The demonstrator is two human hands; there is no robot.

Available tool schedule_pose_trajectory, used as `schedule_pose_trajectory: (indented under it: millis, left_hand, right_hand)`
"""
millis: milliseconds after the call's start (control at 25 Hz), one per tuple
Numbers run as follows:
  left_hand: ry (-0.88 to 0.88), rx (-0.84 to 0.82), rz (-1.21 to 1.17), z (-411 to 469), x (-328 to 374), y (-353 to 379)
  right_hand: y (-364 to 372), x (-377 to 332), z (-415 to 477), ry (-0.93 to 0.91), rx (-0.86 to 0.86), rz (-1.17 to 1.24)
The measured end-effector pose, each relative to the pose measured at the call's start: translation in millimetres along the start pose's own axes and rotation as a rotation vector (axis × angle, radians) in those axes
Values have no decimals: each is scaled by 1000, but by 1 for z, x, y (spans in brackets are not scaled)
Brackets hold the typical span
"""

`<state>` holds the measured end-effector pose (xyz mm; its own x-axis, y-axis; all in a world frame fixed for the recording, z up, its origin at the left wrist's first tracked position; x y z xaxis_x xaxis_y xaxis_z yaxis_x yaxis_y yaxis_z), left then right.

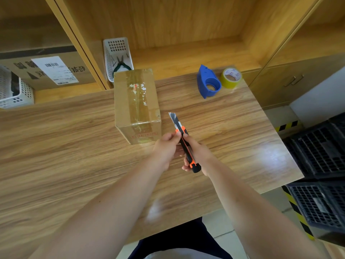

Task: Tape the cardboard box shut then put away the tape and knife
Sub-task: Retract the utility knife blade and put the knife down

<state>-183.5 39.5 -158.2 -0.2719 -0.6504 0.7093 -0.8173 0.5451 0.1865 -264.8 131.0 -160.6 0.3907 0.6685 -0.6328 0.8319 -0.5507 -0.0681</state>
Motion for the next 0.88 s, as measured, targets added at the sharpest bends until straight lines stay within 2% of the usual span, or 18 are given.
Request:
schedule_pose_trajectory:
  millis: [360,480,640,880]
  left_hand:
    - [228,38,82,-11,45,30]
    - [255,57,123,-6,61,37]
    - [287,201,250,6,78,40]
    - [272,283,198,23,109,48]
  right_hand:
    - [-20,-35,0,-155,-44,84]
    - [-26,-49,-1,-199,-37,108]
    - [-38,-64,-1,-226,-14,104]
    - [-45,-82,5,-223,-94,212]
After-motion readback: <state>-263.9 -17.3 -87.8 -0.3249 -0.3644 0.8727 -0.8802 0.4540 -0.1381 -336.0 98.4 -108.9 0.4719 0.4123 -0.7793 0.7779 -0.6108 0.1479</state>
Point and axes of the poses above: each hand's wrist, its own z-axis towards the middle knuckle, its own y-axis out of the palm, x = y × z, the point moved 5 cm from there along z, towards the middle knuckle, and after that the axes turned 1 degree about -z, right-handed, at the moved point
